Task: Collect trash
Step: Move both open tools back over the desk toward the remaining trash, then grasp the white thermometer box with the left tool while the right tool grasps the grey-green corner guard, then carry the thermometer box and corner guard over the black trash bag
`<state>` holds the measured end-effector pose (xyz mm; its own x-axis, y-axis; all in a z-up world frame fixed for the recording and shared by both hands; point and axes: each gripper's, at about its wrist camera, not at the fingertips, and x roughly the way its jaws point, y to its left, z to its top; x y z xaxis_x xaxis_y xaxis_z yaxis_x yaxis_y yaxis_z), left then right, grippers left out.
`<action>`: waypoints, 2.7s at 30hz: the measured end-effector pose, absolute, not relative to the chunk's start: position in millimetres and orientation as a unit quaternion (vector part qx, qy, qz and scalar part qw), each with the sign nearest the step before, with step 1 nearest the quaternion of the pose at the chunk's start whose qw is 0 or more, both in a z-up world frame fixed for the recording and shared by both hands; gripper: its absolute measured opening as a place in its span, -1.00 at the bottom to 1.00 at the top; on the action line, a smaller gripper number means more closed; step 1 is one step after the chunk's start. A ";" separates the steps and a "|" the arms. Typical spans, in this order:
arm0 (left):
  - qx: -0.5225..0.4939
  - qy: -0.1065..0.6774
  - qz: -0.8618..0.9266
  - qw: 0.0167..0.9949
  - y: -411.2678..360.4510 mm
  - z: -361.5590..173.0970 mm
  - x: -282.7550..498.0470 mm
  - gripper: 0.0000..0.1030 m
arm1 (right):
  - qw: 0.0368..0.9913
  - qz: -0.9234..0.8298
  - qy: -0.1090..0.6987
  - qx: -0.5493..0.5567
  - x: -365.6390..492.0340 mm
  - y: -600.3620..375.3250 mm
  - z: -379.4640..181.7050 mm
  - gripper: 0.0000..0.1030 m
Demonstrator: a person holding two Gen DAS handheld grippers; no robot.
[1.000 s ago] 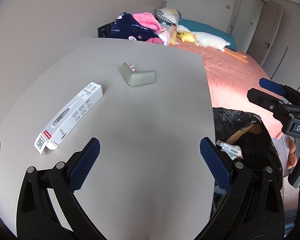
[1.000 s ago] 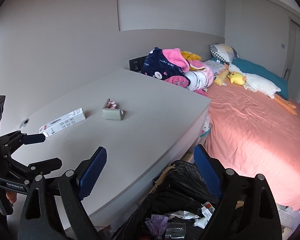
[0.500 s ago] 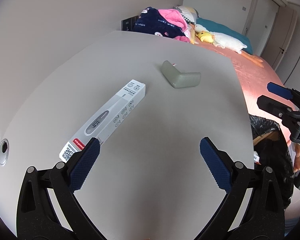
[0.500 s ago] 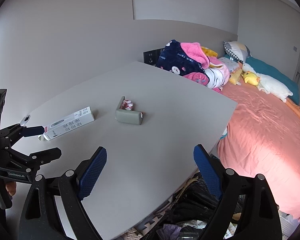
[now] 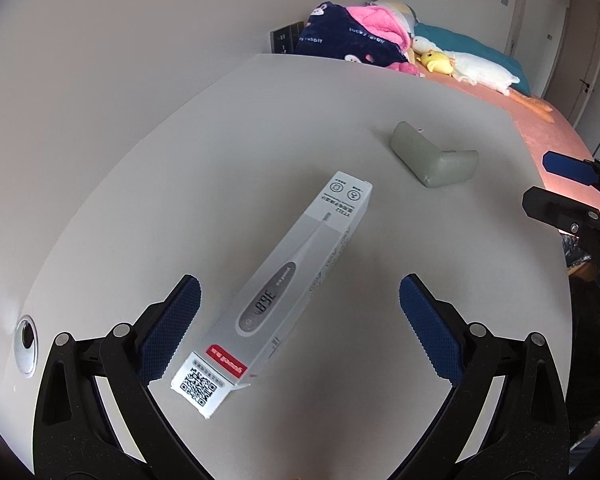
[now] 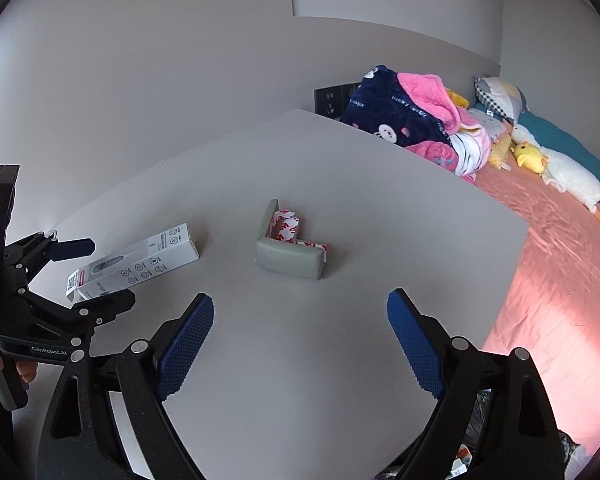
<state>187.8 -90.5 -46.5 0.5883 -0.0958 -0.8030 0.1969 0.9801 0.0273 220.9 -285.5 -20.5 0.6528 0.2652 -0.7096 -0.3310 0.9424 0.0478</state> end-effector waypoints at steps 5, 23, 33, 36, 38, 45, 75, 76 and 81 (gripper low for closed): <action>0.050 0.461 -0.094 0.881 -82.9 -54.4 197.2 0.44 | 0.902 0.171 0.395 -0.044 242.2 -269.1 -28.7 0.72; 0.048 0.462 -0.102 0.880 -78.9 -63.4 198.7 0.23 | 0.884 0.169 0.431 -0.065 293.0 -234.5 -54.2 0.46; 0.054 0.465 -0.096 0.879 -83.4 -63.9 198.8 0.23 | 0.863 0.157 0.472 -0.090 300.6 -239.5 -62.2 0.09; 0.052 0.464 -0.092 0.880 -83.2 -63.6 198.8 0.17 | 0.866 0.157 0.468 -0.078 299.6 -243.3 -60.2 -0.40; 0.044 0.461 -0.094 0.881 -81.8 -62.2 198.2 -0.07 | 0.870 0.155 0.461 -0.073 298.0 -243.6 -60.7 -0.41; 0.008 0.462 -0.113 0.880 -76.8 -59.6 198.3 -0.47 | 0.879 0.147 0.446 -0.084 290.6 -240.6 -60.7 -0.44; 0.019 0.429 -0.154 0.890 -131.6 -14.0 139.3 -0.47 | 0.896 0.169 0.405 -0.062 191.0 -287.1 -11.4 -0.43; 0.019 0.429 -0.155 0.890 -133.4 -13.0 135.3 -0.47 | 0.897 0.170 0.404 -0.060 186.2 -289.7 -10.1 -0.43; 0.019 0.426 -0.161 0.890 -141.4 -8.7 118.9 -0.47 | 0.898 0.168 0.402 -0.058 166.5 -300.8 -6.6 -0.43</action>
